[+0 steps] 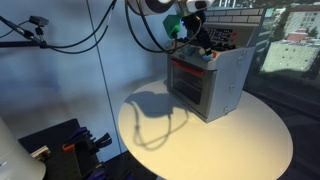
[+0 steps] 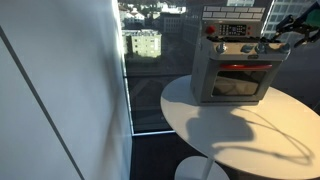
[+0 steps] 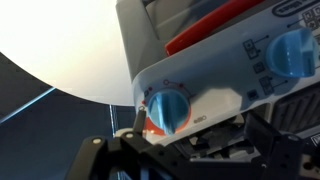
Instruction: Turn the far right switch to the right
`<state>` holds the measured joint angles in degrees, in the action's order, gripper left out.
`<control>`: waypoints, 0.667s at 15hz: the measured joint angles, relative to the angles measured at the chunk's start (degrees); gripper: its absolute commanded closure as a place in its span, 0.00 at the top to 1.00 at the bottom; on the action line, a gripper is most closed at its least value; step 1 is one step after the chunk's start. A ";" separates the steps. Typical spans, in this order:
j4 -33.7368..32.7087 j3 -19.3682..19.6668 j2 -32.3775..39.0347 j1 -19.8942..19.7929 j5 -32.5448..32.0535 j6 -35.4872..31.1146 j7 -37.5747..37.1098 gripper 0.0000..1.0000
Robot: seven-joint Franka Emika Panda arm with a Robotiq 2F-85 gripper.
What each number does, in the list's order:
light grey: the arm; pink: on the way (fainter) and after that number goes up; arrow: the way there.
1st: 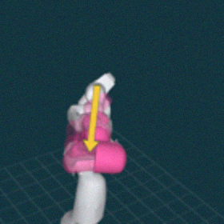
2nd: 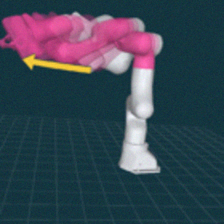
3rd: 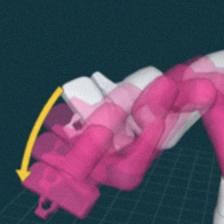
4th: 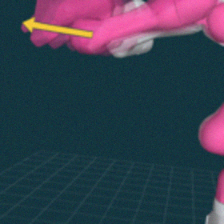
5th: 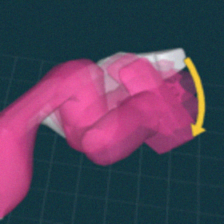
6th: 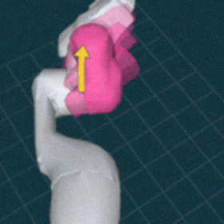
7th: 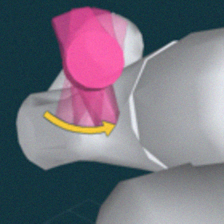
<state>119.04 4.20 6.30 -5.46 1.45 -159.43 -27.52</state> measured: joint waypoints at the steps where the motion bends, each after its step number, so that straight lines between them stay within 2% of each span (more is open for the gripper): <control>1: 0.00 0.00 0.09 0.12 0.50 -0.17 0.63 1.00; 10: 0.00 0.00 0.75 0.28 2.67 -0.79 3.29 1.00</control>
<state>119.04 4.20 7.05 -5.18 4.12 -160.22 -24.23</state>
